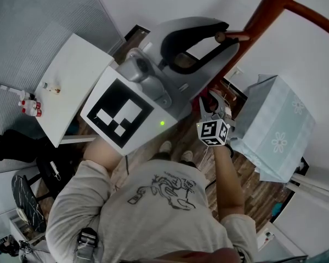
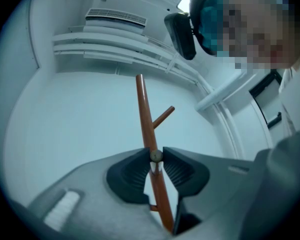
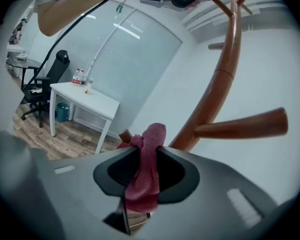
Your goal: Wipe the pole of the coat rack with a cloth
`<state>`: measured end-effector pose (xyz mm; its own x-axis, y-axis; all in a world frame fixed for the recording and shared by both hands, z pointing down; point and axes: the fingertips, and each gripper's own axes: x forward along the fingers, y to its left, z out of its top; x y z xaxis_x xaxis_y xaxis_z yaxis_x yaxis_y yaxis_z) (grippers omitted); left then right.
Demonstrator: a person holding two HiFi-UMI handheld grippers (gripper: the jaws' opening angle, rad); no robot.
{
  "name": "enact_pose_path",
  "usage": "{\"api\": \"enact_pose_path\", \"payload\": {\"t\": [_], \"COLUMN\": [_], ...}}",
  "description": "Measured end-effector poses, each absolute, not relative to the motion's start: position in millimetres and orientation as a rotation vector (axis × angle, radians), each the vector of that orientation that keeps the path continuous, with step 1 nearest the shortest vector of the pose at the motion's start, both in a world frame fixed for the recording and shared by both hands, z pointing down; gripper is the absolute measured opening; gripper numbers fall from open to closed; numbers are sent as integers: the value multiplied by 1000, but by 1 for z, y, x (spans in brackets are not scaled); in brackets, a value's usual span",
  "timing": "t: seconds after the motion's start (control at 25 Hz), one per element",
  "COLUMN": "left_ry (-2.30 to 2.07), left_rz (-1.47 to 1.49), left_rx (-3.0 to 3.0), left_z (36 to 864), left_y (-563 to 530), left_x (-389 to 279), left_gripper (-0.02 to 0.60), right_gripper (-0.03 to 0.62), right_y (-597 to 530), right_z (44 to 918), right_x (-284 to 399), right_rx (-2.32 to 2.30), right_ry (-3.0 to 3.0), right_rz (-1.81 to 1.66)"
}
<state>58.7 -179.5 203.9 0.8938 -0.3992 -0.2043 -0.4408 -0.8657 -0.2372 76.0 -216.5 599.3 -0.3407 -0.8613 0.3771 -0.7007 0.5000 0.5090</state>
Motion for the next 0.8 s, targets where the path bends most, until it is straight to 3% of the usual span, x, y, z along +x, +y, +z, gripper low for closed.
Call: {"api": "enact_pose_path", "payload": {"t": [0.44, 0.8], "left_ry": [621, 635], "left_rz": [208, 206], "left_rx": [-2784, -2783], "left_z": [203, 204], "left_y": [-180, -182], "left_x": [56, 57], "left_gripper": [83, 83], "right_gripper": [104, 104], "right_y": [-199, -192], "right_z": [572, 594], "right_x": [36, 89], "right_rx": [1233, 1392], "right_ry": [-2251, -2224], "right_rz": [-384, -237]}}
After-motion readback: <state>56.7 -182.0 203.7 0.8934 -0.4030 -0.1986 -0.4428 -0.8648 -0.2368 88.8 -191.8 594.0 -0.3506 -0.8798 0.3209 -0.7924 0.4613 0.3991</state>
